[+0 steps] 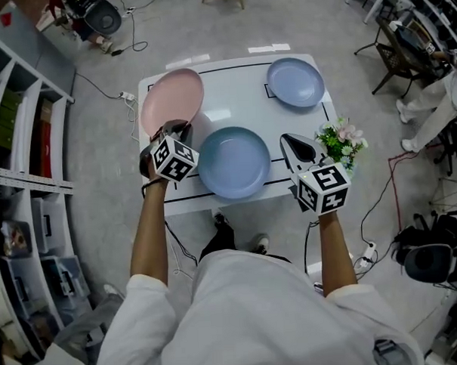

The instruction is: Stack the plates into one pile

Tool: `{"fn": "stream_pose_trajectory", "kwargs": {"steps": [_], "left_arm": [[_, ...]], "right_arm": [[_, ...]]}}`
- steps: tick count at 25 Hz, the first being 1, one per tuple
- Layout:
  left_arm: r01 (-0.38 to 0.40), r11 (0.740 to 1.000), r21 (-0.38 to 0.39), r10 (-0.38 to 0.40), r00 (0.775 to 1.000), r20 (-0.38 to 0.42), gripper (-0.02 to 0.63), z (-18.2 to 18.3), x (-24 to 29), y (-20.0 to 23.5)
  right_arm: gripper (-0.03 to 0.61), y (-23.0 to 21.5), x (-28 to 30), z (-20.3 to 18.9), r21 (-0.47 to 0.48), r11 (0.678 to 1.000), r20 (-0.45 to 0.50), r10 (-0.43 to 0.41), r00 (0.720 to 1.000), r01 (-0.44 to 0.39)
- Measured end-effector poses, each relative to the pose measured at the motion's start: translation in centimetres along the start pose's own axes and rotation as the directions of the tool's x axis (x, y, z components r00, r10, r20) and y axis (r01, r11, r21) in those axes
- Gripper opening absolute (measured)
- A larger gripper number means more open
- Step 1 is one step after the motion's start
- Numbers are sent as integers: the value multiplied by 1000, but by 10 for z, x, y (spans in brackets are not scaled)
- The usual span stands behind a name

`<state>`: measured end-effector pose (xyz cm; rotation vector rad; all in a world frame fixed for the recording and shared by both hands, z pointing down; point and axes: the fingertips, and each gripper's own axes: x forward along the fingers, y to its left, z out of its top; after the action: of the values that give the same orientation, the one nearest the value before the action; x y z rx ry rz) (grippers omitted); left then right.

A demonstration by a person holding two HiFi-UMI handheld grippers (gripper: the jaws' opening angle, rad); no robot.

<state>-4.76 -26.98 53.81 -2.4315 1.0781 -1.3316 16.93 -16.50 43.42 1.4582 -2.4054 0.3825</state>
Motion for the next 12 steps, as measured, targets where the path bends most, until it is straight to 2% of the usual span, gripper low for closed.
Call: {"fn": "stream_pose_trajectory", "kwargs": {"steps": [10, 12], "left_arm": [[50, 993, 105, -51, 999, 9, 35, 50, -56, -127], [63, 990, 127, -64, 998, 3, 37, 54, -64, -152]], "right_arm": [[14, -7, -79, -31, 45, 998, 38, 33, 999, -35], [14, -9, -94, -37, -2, 1000, 22, 4, 1000, -4]]}}
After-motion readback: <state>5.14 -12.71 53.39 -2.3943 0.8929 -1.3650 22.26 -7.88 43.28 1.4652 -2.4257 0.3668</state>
